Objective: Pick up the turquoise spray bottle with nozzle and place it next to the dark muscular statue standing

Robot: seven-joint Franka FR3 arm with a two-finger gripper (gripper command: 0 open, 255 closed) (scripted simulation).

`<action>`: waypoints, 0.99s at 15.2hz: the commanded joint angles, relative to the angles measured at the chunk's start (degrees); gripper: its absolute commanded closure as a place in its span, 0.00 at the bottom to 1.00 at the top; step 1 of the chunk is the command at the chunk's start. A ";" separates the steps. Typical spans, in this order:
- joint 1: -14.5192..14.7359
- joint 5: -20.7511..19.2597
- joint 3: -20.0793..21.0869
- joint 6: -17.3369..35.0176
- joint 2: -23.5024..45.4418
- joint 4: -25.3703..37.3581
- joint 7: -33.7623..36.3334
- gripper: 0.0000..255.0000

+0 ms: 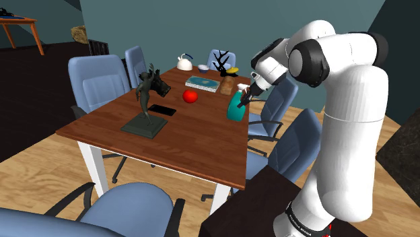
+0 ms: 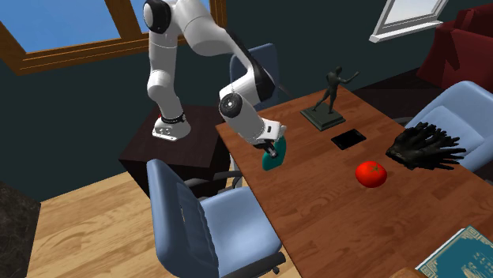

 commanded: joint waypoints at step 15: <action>4.61 -10.37 -4.73 -4.67 -7.71 4.55 9.65 1.00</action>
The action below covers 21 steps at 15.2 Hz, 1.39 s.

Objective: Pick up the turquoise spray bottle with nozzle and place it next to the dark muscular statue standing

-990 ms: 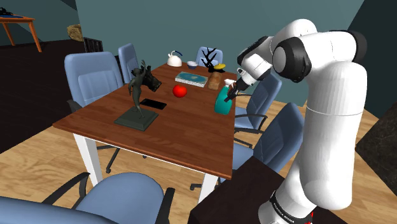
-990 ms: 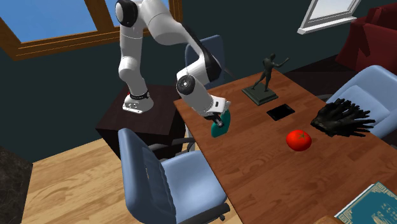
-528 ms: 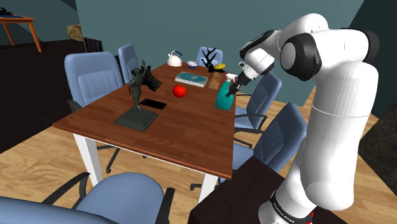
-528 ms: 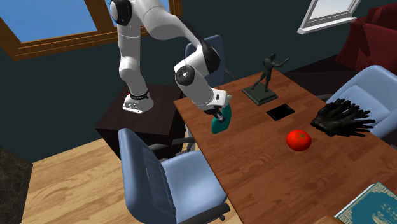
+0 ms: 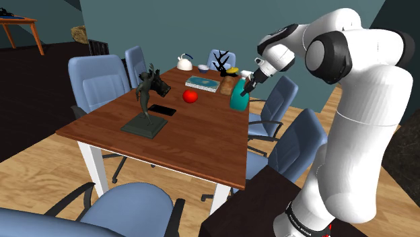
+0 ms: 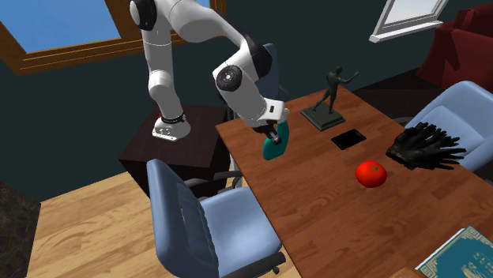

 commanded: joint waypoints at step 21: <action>1.94 -8.54 -2.54 -10.96 -5.32 12.11 10.65 1.00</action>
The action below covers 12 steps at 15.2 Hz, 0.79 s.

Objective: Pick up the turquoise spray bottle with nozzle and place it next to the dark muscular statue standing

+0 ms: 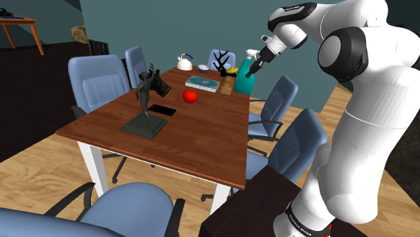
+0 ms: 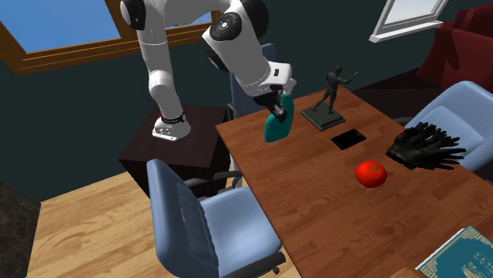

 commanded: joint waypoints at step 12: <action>-2.18 0.29 -0.36 -9.26 1.42 10.52 3.79 1.00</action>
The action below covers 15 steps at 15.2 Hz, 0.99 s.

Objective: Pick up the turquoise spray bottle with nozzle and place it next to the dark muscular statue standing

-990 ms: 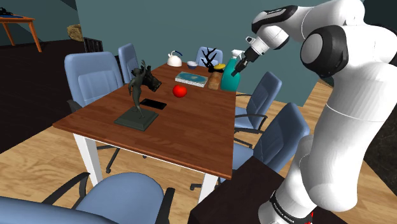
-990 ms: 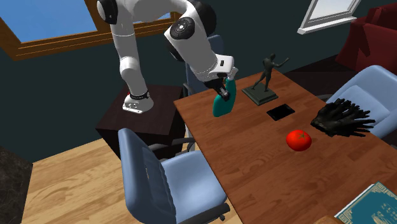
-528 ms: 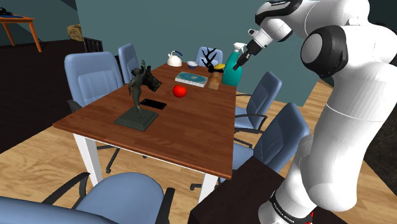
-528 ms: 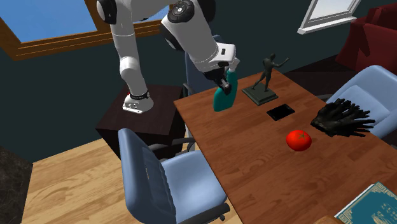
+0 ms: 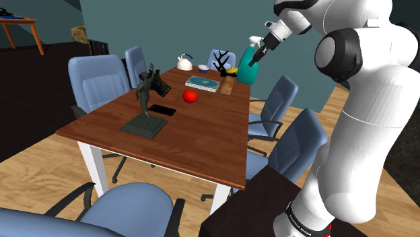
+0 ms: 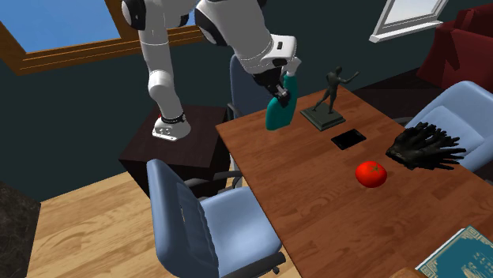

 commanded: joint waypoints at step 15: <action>-10.37 7.30 1.39 -15.39 7.37 19.07 3.29 1.00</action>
